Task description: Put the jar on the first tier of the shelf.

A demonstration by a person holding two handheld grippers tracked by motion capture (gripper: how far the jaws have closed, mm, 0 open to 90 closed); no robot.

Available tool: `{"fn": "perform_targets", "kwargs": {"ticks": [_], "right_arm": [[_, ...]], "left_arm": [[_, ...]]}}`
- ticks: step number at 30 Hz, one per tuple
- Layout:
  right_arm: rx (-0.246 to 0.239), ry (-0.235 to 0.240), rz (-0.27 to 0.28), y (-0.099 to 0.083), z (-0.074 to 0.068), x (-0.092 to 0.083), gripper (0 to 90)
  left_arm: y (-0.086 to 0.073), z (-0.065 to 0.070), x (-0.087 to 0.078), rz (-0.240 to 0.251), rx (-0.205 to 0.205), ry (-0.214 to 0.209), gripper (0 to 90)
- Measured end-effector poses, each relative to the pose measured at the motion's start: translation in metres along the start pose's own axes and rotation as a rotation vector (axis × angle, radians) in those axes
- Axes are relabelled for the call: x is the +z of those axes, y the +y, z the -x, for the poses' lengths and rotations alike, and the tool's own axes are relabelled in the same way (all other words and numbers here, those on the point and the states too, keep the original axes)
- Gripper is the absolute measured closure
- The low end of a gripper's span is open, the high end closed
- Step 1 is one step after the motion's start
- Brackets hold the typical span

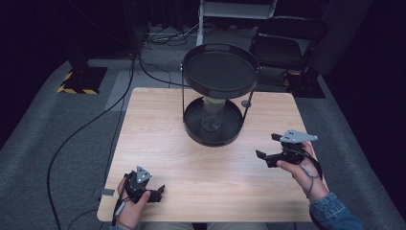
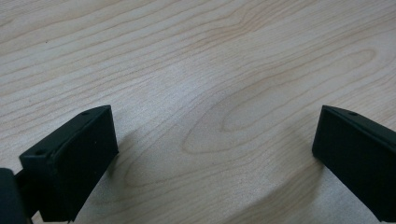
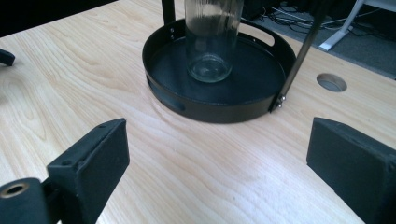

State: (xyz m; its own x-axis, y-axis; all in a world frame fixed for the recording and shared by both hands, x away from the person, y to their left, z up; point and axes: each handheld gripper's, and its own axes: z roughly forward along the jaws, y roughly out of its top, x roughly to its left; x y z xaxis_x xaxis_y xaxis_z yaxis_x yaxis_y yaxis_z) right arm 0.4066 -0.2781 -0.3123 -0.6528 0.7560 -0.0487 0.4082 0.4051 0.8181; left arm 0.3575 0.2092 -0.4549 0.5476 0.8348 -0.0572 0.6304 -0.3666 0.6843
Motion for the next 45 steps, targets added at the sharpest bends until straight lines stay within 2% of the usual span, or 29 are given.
{"fn": "perform_targets", "kwargs": {"ticks": [24,32,45], "right_arm": [[0.04,-0.057,-0.049,-0.047,0.009,-0.029,5.9],[0.058,-0.066,-0.069,-0.065,0.009,-0.03,5.9],[0.124,-0.08,-0.123,-0.105,0.012,-0.024,5.9]], "left_arm": [[0.0,0.0,0.0,0.001,-0.002,0.0,0.0],[0.0,0.0,0.0,0.001,-0.002,0.0,0.0],[0.0,0.0,0.0,0.001,-0.002,0.0,0.0]]}}
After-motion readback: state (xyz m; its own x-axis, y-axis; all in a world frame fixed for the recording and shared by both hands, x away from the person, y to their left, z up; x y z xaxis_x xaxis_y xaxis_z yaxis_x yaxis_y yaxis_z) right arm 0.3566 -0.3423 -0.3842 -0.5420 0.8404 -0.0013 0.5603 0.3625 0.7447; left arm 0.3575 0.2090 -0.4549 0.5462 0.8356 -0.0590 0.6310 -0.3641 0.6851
